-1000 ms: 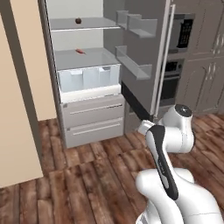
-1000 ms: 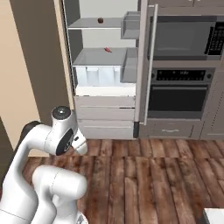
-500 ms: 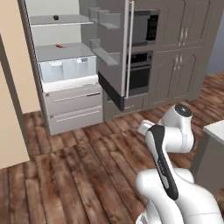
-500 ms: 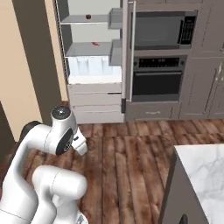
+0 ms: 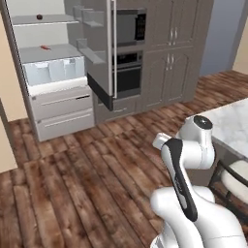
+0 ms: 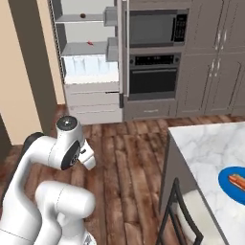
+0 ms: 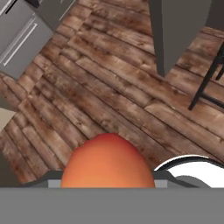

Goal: Pick up the mango and apple from the fridge and place one fruit on each plate on the dining counter.

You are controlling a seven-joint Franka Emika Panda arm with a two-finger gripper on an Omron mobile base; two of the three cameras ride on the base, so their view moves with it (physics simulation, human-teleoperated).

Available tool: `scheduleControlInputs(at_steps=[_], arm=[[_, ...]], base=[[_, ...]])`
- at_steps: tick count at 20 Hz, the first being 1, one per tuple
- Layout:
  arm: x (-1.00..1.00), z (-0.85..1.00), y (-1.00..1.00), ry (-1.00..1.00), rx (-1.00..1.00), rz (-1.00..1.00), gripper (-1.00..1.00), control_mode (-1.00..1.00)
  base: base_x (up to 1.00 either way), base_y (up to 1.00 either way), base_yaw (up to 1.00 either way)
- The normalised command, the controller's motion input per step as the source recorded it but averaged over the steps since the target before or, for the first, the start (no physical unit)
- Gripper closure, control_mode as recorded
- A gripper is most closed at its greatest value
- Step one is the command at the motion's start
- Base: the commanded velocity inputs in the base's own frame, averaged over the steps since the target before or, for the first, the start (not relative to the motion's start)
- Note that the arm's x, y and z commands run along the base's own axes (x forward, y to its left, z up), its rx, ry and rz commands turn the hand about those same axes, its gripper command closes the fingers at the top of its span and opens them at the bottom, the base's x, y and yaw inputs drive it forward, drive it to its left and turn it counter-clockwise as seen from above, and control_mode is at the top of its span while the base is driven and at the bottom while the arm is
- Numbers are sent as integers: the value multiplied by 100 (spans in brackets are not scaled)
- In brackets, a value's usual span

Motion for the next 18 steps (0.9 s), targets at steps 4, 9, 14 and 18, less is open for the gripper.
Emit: scheduleControlInputs(at_steps=[4, 9, 14, 18], arm=[[0, 0, 0, 0, 0, 0, 100, 100], [0, 0, 0, 0, 0, 0, 100, 100], [0, 0, 0, 0, 0, 0, 100, 100], [0, 0, 0, 0, 0, 0, 100, 100]], base=[[-73, 0, -20], [-35, -1, -27], [-10, -17, -28], [-24, -37, -24]])
